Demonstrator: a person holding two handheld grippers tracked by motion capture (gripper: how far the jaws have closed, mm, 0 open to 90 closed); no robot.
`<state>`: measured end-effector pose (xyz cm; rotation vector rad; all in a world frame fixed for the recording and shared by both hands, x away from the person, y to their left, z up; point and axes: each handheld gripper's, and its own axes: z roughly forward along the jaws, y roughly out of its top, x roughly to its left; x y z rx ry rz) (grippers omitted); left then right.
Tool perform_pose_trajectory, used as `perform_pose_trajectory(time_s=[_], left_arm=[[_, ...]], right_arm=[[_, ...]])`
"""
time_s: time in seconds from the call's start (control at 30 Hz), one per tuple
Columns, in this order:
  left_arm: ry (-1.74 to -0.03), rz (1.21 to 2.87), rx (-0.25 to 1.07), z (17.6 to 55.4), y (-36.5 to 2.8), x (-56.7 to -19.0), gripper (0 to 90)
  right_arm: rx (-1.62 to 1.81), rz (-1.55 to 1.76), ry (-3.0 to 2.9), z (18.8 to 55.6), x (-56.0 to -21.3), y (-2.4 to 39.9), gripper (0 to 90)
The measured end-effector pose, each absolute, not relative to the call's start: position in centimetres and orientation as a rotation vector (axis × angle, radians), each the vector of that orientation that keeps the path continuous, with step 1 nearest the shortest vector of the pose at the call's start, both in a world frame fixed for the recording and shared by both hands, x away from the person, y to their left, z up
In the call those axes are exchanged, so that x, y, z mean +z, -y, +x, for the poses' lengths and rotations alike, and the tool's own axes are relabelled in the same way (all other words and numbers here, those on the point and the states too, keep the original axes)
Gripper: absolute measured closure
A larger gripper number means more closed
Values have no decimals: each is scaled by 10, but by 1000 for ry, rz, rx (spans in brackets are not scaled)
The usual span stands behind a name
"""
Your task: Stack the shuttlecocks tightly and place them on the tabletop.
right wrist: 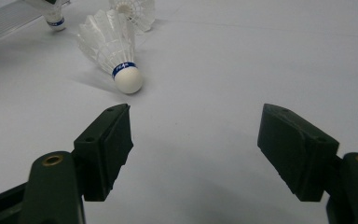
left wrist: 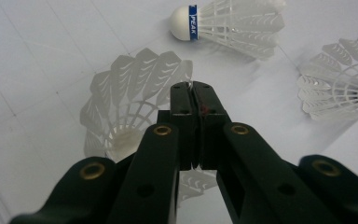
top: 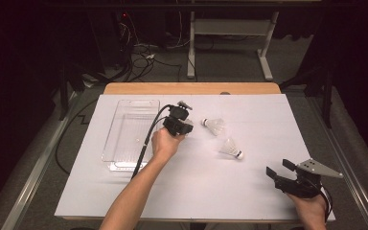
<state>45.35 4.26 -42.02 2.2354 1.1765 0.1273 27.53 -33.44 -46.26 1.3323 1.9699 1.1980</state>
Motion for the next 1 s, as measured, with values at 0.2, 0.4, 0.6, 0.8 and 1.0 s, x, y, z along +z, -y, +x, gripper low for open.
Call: perform_pose_trajectory(time_s=[0.2, 0.4, 0.6, 0.8, 1.0], left_arm=[[-1189, 2257, 143, 454, -34, -423, 877], [-1199, 2274, 163, 457, -27, -423, 878], [-1210, 2280, 170, 459, -22, -426, 879], [-1216, 2284, 178, 460, -18, -428, 879], [-1210, 2287, 184, 460, -16, -428, 873]], right_arm=[[1197, 1334, -1971, 275, -463, 335, 264], [1200, 1331, -1973, 276, -463, 335, 264], [1201, 1332, -1974, 276, -463, 335, 264], [1203, 1331, -1974, 276, -463, 335, 263], [1204, 1332, -1976, 276, -463, 335, 263]])
